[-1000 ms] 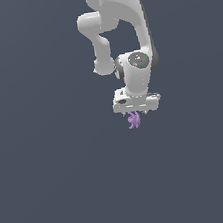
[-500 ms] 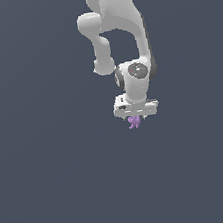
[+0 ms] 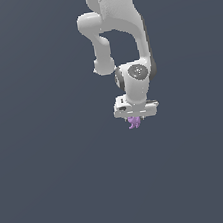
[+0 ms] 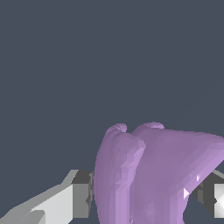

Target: Pick up the object and move it to a goal position.

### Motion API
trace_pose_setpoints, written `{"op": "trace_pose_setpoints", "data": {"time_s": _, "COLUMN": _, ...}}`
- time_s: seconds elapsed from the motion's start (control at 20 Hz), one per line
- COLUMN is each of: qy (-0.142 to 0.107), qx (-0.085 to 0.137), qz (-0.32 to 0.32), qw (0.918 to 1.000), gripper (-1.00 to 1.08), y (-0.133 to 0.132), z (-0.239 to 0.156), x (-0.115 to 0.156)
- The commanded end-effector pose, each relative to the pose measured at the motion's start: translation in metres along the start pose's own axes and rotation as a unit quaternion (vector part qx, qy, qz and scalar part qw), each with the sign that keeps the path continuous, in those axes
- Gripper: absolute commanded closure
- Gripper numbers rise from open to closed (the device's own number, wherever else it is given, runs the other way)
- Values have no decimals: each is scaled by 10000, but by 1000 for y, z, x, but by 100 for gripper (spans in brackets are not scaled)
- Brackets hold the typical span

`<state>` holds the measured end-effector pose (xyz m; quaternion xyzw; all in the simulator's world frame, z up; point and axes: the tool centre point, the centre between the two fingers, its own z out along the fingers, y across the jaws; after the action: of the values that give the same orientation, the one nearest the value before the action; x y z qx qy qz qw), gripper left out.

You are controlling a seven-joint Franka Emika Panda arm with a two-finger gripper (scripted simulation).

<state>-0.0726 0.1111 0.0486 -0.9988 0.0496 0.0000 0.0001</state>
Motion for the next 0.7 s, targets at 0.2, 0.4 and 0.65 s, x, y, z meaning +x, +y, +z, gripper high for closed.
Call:
{"op": "trace_pose_setpoints", "data": {"time_s": 0.2, "qy": 3, "qx": 0, "qz": 5, "qw": 10000, "gripper": 108, "y": 1, "z": 0, "x": 0}}
{"op": "trace_pose_setpoints", "data": {"time_s": 0.4, "qy": 3, "qx": 0, "qz": 5, "qw": 10000, "gripper": 108, "y": 8, "z": -6, "x": 1}}
{"op": "trace_pose_setpoints", "data": {"time_s": 0.65, "qy": 3, "qx": 0, "qz": 5, "qw": 10000, "gripper": 108, "y": 30, "z": -23, "x": 3}}
